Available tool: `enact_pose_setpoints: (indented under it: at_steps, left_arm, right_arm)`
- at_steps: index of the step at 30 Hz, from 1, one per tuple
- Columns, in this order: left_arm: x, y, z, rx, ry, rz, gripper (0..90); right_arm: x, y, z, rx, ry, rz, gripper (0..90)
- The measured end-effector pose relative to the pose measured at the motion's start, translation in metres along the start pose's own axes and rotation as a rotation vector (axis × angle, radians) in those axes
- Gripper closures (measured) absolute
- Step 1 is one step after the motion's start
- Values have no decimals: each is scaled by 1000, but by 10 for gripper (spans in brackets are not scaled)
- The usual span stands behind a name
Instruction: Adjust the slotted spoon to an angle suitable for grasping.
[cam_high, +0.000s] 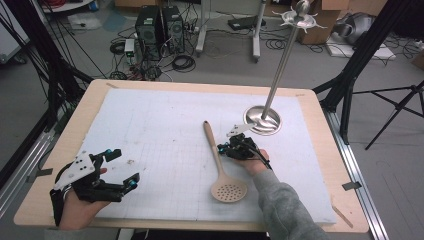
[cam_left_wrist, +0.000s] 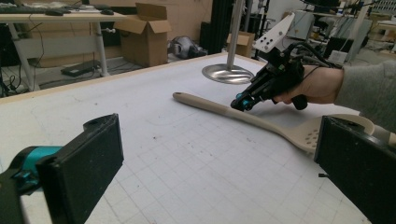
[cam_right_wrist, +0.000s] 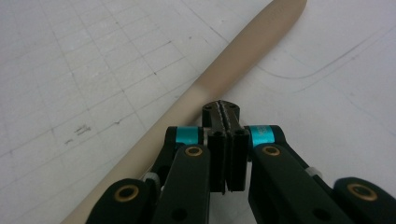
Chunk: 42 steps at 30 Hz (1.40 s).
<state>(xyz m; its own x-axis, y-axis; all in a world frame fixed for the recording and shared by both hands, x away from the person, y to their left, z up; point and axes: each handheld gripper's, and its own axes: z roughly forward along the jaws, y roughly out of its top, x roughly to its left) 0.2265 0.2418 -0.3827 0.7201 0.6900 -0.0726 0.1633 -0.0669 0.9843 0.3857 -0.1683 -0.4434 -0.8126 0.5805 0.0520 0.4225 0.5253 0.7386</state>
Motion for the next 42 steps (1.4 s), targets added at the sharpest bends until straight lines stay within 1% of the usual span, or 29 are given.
enact_pose_setpoints:
  at_steps: [1,4,6,10,11,13,16,20,24,26,28,29,30,32,34,35,38,42]
  left_arm:
    - [0,0,-1,-5,1,-6,17]
    - [1,-1,-2,-6,4,-8,17]
    - [2,-1,-2,-4,5,-8,17]
    - [2,-2,-1,0,5,-10,17]
    - [1,-2,-1,0,5,-10,17]
    - [2,-2,-1,2,4,-8,17]
    - [2,-3,-1,3,9,-11,17]
    - [1,-3,-1,4,4,-12,17]
    - [1,-4,0,7,4,-11,17]
    - [1,-4,1,7,3,-10,17]
    - [1,-4,1,11,1,-10,17]
    - [1,-4,2,11,1,-10,17]
    - [1,-4,2,12,0,-10,17]
    - [0,-4,1,10,1,-11,17]
    - [1,-4,1,11,4,-9,17]
    - [1,-4,0,13,4,-9,17]
    - [0,-4,1,13,3,-8,17]
    - [-2,-4,1,16,2,-5,17]
  right_arm:
    - [1,1,1,1,-3,-11,900]
    - [2,2,3,0,4,-24,900]
    - [2,4,3,5,9,-21,899]
    - [2,7,5,17,23,-32,899]
    - [2,8,5,17,28,-46,899]
    - [4,8,7,10,51,-54,899]
    - [6,8,9,11,66,-75,899]
    - [8,8,8,13,95,-98,899]
    - [13,9,10,14,129,-123,900]
    - [16,9,11,15,154,-133,899]
    - [17,10,11,14,158,-147,899]
    - [17,10,10,18,159,-153,899]
    - [16,10,9,17,147,-150,899]
    - [14,11,4,1,140,-132,899]
    - [15,12,-1,-13,151,-132,899]
    - [16,13,-4,-12,159,-134,899]
    - [23,14,-9,-3,175,-167,899]
    - [34,15,-13,16,205,-197,899]
